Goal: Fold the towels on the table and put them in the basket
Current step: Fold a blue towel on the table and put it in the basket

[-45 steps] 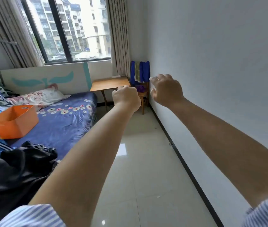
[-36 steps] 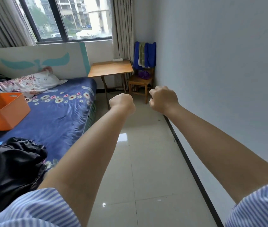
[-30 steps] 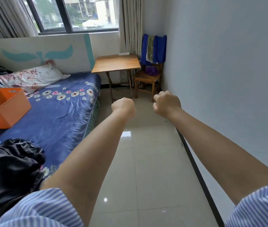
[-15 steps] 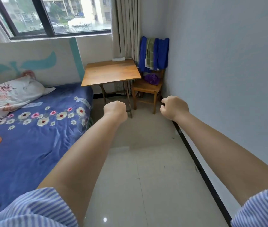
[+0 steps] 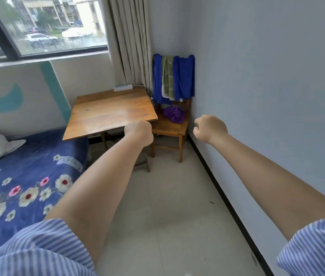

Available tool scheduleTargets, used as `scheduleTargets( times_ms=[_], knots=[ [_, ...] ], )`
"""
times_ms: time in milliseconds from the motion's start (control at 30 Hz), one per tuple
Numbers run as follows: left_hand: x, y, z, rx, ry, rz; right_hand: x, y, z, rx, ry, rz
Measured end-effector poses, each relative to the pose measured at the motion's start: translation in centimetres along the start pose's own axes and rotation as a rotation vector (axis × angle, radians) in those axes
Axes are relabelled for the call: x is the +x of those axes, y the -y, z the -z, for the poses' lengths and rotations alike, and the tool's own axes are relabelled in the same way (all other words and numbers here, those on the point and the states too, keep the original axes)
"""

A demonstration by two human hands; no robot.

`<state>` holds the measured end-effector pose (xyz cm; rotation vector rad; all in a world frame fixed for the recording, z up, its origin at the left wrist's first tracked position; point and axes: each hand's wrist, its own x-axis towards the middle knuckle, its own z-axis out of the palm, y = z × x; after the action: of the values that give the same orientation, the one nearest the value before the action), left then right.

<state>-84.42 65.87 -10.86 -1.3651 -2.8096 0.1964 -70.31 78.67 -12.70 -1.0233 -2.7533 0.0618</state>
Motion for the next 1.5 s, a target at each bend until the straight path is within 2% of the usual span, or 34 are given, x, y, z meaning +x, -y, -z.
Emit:
scheduleTargets(
  times_ms=[400, 600, 1033, 1267, 1500],
  knots=[
    [30.6, 1.0, 2.2, -0.059, -0.104, -0.032, 29.5, -4.5, -3.9, -0.004, -0.069, 0.016],
    [45.4, 2.3, 3.1, -0.039, -0.109, -0.087, 43.9, -6.9, -5.7, 0.020, -0.071, -0.067],
    [70.0, -0.3, 3.1, -0.080, -0.010, -0.142, 66.9, -15.6, -10.5, 0.078, -0.015, -0.170],
    [85.7, -4.3, 4.1, -0.172, -0.020, -0.039, 81.4, -23.6, -13.1, 0.131, -0.017, -0.183],
    [95.1, -7.4, 4.1, -0.336, 0.047, 0.016, 90.1, -26.4, -16.0, 0.089, 0.046, -0.202]
  ],
)
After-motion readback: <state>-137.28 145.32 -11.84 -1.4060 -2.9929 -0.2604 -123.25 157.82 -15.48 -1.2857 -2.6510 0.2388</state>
